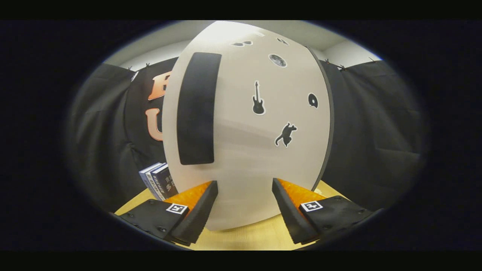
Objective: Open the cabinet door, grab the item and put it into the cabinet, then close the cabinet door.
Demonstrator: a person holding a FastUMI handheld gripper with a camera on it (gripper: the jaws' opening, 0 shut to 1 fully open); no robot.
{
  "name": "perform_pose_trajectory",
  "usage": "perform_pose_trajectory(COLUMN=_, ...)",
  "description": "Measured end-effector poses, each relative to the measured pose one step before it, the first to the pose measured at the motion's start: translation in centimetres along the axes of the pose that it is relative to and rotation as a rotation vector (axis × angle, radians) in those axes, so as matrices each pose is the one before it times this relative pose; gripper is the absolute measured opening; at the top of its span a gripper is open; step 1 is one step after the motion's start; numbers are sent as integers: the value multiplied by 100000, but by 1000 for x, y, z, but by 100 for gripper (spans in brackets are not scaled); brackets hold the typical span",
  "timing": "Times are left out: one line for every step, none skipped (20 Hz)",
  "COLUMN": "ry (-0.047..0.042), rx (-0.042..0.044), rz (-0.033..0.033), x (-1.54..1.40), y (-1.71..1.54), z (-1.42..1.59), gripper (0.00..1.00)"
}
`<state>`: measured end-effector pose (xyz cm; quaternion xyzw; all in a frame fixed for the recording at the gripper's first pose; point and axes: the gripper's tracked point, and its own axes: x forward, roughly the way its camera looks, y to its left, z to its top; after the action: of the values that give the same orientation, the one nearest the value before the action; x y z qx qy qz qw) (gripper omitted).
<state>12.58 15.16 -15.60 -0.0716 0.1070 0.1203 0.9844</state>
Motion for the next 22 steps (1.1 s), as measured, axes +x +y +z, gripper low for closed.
perform_pose_trajectory(ry=176, rx=-231, rz=-1059, x=719, y=150, z=49, gripper=94)
perform_pose_trajectory(ry=-36, rx=-734, rz=-1311, x=748, y=164, z=4, gripper=94)
perform_pose_trajectory(ry=309, rx=-905, rz=-963, x=856, y=385, z=4, gripper=94)
perform_pose_trajectory(ry=220, rx=-583, rz=-1166, x=624, y=236, z=126, gripper=94)
perform_pose_trajectory(ry=332, rx=-932, rz=-1288, x=671, y=213, z=118, gripper=94)
perform_pose_trajectory(ry=189, rx=-927, rz=-1175, x=-15, y=-55, z=7, gripper=93)
perform_pose_trajectory(ry=-382, rx=-349, rz=-1771, x=-60, y=-105, z=70, gripper=94)
perform_pose_trajectory(ry=-1742, rx=992, rz=-1536, x=175, y=-88, z=297, gripper=94)
perform_pose_trajectory(ry=-209, rx=1341, rz=-918, x=110, y=110, z=-106, gripper=94)
perform_pose_trajectory(ry=612, rx=1551, rz=-309, x=-112, y=59, z=-255, gripper=94)
perform_pose_trajectory(ry=752, rx=1996, rz=504, x=-236, y=416, z=-183, gripper=94)
perform_pose_trajectory(ry=118, rx=2402, rz=10, x=-536, y=226, z=-143, gripper=94)
perform_pose_trajectory(ry=1043, rx=3190, rz=-580, x=-651, y=86, z=-490, gripper=94)
perform_pose_trajectory(ry=1177, rx=4193, rz=167, x=-991, y=168, z=-388, gripper=94)
perform_pose_trajectory(ry=910, rx=3753, rz=1092, x=-1300, y=309, z=-248, gripper=94)
perform_pose_trajectory(ry=215, rx=1986, rz=227, x=-1146, y=-123, z=214, gripper=95)
perform_pose_trajectory(ry=-214, rx=692, rz=-145, x=-1160, y=-427, z=555, gripper=95)
perform_pose_trajectory(ry=-386, rx=-8, rz=-493, x=-1104, y=-449, z=805, gripper=95)
perform_pose_trajectory(ry=-905, rx=-40, rz=-428, x=-1056, y=-384, z=1045, gripper=95)
perform_pose_trajectory(ry=-1497, rx=175, rz=-367, x=-1061, y=-297, z=1193, gripper=95)
perform_pose_trajectory(ry=-2160, rx=153, rz=146, x=-932, y=-238, z=1278, gripper=95)
perform_pose_trajectory(ry=-2628, rx=81, rz=683, x=-838, y=-79, z=1269, gripper=96)
